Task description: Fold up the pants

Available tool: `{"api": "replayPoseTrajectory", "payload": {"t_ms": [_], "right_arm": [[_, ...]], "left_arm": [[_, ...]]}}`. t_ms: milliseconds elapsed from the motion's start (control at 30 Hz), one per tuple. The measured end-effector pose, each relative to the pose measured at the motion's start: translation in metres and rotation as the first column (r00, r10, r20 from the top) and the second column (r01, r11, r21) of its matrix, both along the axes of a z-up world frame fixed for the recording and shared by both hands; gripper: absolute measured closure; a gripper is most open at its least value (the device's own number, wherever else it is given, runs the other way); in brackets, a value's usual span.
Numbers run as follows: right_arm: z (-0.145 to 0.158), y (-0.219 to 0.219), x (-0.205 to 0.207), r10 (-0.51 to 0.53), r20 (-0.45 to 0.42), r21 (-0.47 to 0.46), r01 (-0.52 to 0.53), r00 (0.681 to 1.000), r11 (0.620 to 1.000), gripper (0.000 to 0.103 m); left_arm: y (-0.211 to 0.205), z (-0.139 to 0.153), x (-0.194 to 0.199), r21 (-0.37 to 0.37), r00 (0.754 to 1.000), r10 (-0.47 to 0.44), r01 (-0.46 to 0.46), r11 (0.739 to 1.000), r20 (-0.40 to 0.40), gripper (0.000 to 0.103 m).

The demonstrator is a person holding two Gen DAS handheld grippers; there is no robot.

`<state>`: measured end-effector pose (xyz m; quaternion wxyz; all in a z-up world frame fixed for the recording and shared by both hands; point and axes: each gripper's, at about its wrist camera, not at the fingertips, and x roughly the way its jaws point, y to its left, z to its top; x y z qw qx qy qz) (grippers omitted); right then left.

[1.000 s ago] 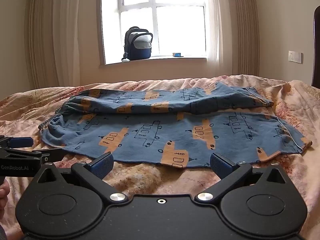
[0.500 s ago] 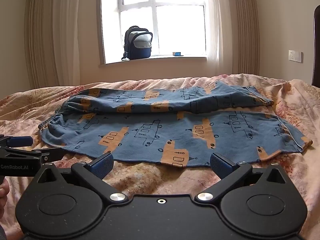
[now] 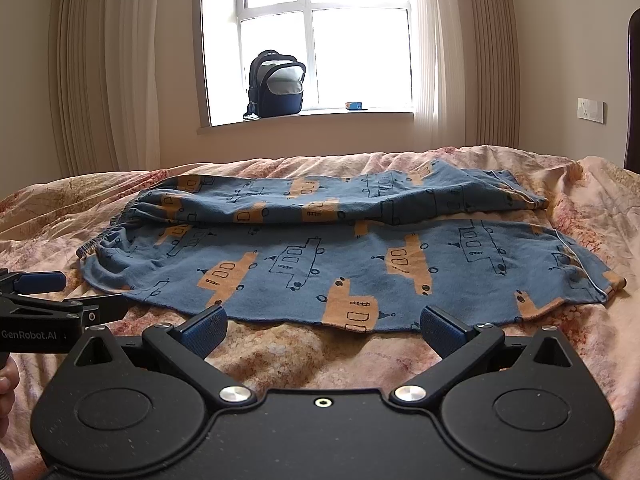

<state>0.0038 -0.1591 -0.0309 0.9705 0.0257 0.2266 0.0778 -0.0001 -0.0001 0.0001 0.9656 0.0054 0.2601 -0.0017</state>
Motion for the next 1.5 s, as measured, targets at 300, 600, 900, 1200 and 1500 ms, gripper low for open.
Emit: {"api": "replayPoseTrajectory", "payload": {"t_ms": [300, 600, 900, 1200, 1500], "right_arm": [[-0.0073, 0.0032, -0.0001, 0.001, -0.004, 0.001, -0.001, 1.0, 1.0, 0.0], [-0.0067, 0.0023, 0.0, 0.001, -0.004, 0.001, -0.001, 1.0, 1.0, 0.0], [-0.0068, 0.0028, -0.0001, 0.001, -0.004, 0.001, -0.001, 1.0, 1.0, 0.0], [-0.0067, 0.003, 0.0, 0.001, -0.005, 0.001, -0.001, 1.0, 1.0, 0.0], [-0.0067, 0.0028, 0.0004, 0.001, -0.007, 0.001, -0.001, 1.0, 1.0, 0.0]], "left_arm": [[-0.0001, 0.0, 0.0, 0.001, 1.0, -0.001, 0.001, 1.0, 0.0, 0.0], [-0.0001, 0.0, 0.0, 0.002, 1.0, -0.001, 0.001, 1.0, 0.0, 0.0], [-0.0002, 0.0001, 0.0, 0.003, 1.0, -0.001, 0.001, 1.0, 0.0, 0.0], [-0.0003, 0.0, 0.0001, 0.004, 1.0, -0.001, 0.001, 1.0, 0.0, 0.0], [-0.0004, 0.0, 0.0, 0.005, 1.0, -0.001, 0.001, 1.0, -0.001, 0.0]]}}
